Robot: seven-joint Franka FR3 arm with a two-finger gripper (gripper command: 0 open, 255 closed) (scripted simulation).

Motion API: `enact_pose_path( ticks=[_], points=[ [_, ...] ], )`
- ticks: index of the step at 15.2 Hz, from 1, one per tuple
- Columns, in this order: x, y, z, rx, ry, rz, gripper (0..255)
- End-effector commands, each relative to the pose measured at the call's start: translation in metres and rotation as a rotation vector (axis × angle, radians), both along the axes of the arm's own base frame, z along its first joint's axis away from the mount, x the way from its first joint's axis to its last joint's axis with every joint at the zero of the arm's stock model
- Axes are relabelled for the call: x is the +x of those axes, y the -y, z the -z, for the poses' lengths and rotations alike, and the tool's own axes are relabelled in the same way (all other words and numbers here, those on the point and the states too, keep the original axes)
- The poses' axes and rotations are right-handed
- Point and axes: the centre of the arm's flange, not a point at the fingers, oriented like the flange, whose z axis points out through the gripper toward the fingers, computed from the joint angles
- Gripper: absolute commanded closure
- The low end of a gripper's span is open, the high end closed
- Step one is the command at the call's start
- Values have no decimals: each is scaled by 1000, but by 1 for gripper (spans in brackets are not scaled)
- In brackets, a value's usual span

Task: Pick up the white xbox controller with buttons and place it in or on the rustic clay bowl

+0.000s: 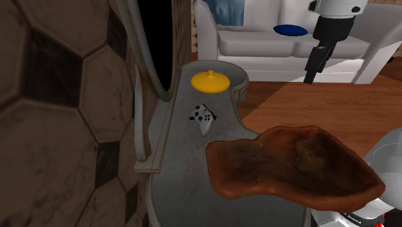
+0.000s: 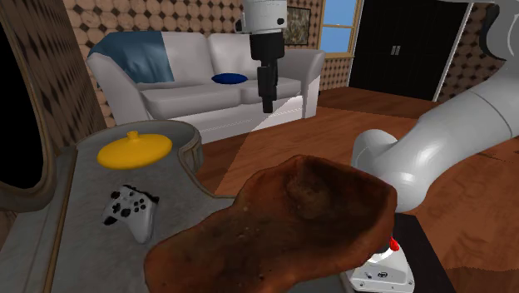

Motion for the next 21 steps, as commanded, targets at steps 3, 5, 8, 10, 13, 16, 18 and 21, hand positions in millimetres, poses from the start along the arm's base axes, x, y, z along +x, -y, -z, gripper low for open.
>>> enact_pose_path(
  ticks=[3, 5, 8, 10, 13, 16, 18, 21],
  points=[
    [10, -23, 4, 8, 5, 5, 0],
    [20, -45, 8, 17, 9, 9, 0],
    [35, -79, 13, 30, 16, 16, 0],
    [45, -101, 16, 38, 21, 20, 0],
    [60, -135, 21, 51, 27, 27, 0],
    [76, -169, 25, 63, 34, 34, 0],
    [87, -191, 27, 72, 39, 38, 0],
    [103, -225, 30, 84, 46, 45, 0]
  ],
)
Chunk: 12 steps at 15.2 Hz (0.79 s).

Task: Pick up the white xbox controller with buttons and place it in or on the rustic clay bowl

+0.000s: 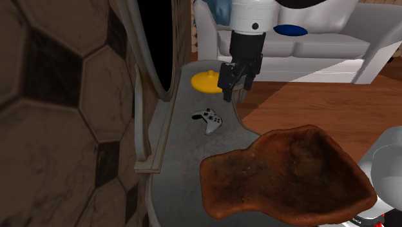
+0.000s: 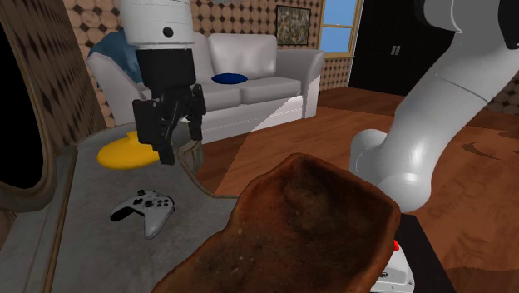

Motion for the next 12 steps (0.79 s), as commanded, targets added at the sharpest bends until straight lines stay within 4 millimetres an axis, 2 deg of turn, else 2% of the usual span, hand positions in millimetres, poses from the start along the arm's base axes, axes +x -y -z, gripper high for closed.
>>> enact_pose_path(
  ticks=[1, 7, 12],
  points=[
    [10, -23, 3, 10, 5, 5, 0],
    [43, -89, 7, 35, 18, 19, 0],
    [43, -90, 34, 35, 18, 19, 0]
  ],
)
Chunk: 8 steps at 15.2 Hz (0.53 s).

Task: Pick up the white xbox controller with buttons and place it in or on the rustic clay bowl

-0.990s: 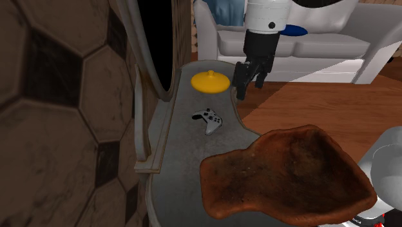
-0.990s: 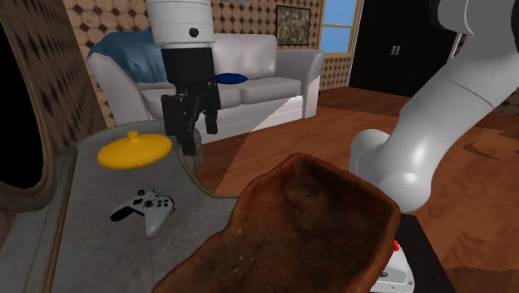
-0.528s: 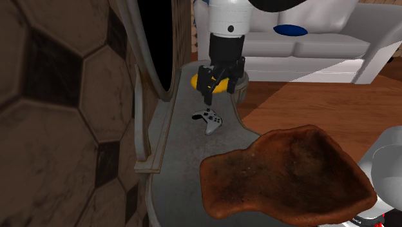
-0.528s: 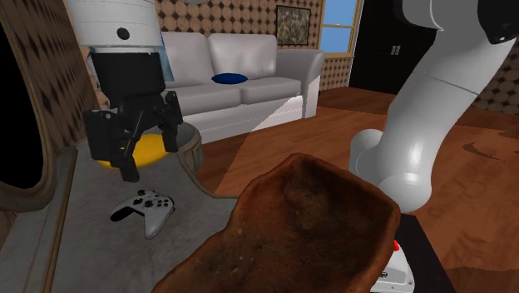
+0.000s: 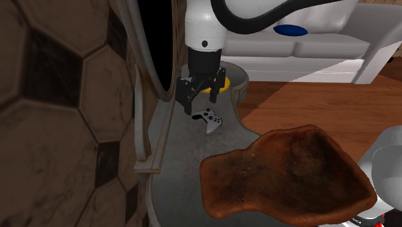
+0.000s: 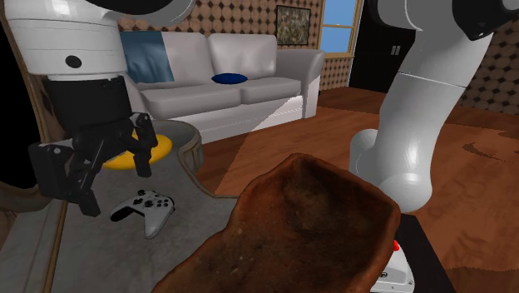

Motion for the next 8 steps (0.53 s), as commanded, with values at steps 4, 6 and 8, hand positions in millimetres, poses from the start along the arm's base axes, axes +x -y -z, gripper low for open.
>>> enact_pose_path(
  ticks=[4, 6, 8],
  points=[
    [0, -1, 19, 0, 1, 0, 0],
    [0, -1, 19, 0, 1, 0, 0],
    [0, -1, 19, 0, 1, 0, 0]
  ],
)
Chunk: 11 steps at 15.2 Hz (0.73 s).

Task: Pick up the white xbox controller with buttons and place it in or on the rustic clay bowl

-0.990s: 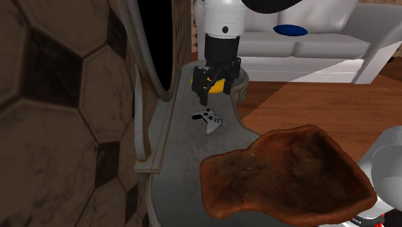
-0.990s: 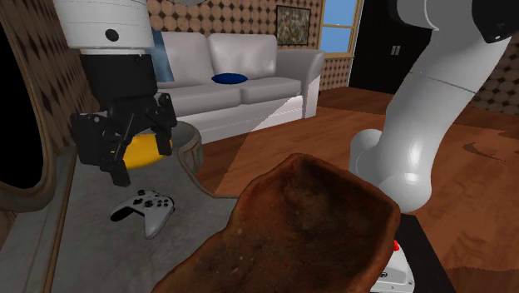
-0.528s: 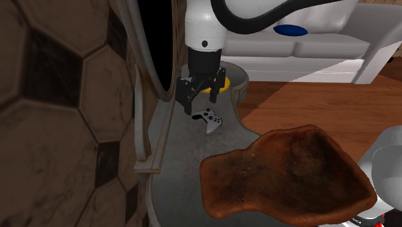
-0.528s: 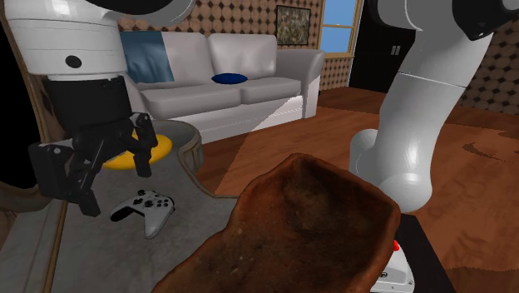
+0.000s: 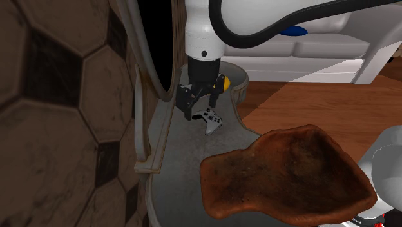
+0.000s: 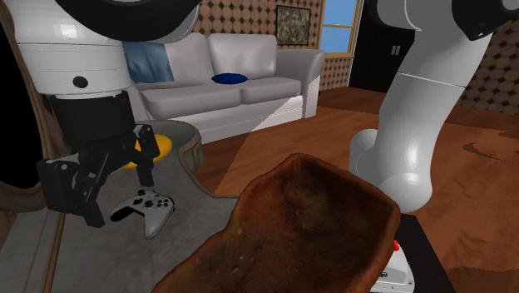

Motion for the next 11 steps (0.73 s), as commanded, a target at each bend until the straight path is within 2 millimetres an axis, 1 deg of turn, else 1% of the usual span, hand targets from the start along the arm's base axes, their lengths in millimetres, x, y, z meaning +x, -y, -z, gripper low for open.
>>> enact_pose_path(
  ticks=[1, 3, 4, 11],
  points=[
    [0, 0, 0, 0, 0, 0, 0],
    [0, 0, 0, 0, 0, 0, 0],
    [0, 0, 0, 0, 0, 0, 255],
    [-1, 0, -2, 0, 0, 0, 255]
  ],
)
